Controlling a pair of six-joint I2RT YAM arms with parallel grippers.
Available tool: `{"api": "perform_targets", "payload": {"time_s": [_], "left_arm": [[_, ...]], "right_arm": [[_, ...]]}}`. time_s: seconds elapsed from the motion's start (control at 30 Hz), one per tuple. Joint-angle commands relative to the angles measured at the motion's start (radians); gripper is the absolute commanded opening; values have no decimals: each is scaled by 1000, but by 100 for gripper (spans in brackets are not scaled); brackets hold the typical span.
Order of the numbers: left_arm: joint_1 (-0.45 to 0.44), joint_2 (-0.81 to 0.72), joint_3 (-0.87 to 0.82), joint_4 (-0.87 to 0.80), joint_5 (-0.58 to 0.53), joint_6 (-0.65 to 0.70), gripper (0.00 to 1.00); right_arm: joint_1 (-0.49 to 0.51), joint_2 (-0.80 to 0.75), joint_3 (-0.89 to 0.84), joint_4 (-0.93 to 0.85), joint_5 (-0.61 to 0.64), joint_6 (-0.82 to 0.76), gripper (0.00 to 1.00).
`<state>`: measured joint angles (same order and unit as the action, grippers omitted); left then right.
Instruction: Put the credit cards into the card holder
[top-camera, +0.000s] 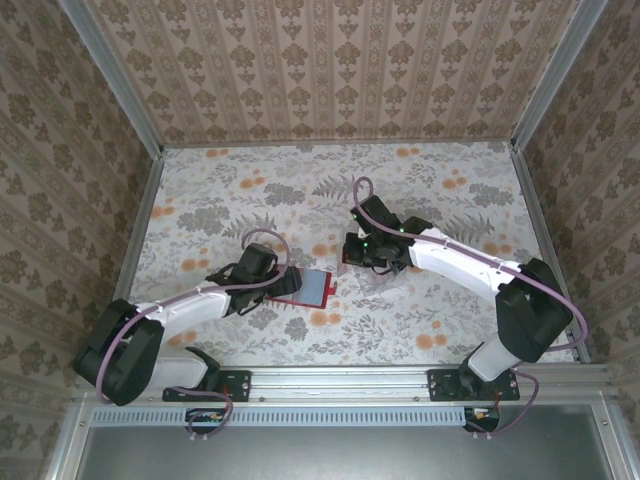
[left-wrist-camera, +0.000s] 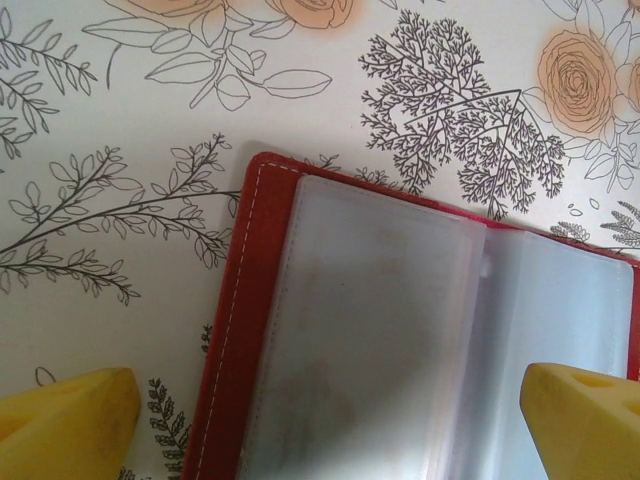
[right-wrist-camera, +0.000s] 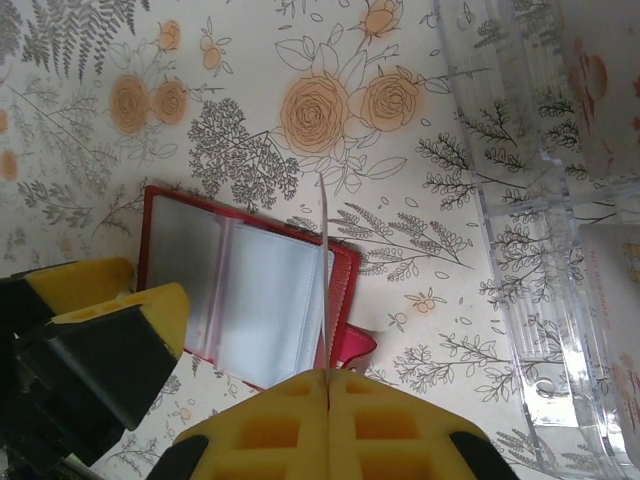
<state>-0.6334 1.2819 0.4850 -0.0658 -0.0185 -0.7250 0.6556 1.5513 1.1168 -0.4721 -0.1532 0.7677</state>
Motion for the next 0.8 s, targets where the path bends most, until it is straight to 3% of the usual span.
{"api": "perform_targets", "payload": {"time_s": [0.0, 0.53, 0.77], "left_arm": [[-30, 10, -26, 37, -12, -48, 100], [-166, -108, -33, -42, -98, -138, 100], [-177, -196, -26, -140, -178, -157, 100]], "right_arm": [[6, -47, -22, 33, -20, 27, 0], [6, -68, -67, 57, -22, 36, 0], [20, -61, -99, 141, -44, 75, 0]]}}
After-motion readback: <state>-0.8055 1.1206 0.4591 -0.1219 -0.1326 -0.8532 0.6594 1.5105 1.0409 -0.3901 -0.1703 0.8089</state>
